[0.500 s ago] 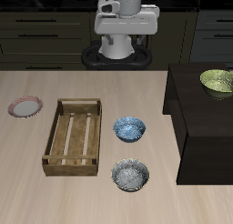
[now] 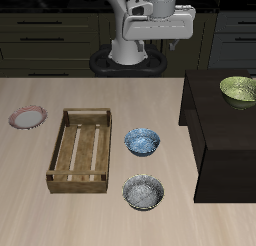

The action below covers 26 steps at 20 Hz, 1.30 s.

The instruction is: Place the green bowl in the wooden tray

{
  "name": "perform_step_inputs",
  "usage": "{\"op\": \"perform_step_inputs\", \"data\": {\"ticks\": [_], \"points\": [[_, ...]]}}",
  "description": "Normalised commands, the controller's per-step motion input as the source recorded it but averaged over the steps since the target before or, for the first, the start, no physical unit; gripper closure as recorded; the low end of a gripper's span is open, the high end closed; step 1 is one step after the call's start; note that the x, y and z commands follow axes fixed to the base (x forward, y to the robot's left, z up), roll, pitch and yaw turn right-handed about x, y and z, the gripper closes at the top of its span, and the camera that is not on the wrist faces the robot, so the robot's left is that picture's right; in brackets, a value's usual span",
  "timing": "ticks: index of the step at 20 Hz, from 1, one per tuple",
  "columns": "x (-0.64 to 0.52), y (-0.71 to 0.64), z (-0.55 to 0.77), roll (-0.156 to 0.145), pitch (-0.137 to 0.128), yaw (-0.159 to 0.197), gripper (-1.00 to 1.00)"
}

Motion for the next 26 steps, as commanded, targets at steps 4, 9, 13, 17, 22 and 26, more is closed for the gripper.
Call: {"op": "perform_step_inputs", "data": {"ticks": [4,9,13,17,22,26], "points": [[0.14,0.34,0.1,0.012,-0.004,0.008,-1.0],[0.04,0.53,0.17,0.027,-0.033,0.037,-1.0],[0.07,0.37,0.13,0.008,-0.017,0.008,-1.0],[0.1,0.46,0.12,0.005,-0.014,0.017,-1.0],[0.2,0.22,0.2,-0.018,-0.045,0.006,-1.0],[0.35,0.06,0.06,-0.036,-0.006,0.018,-1.0]]}}
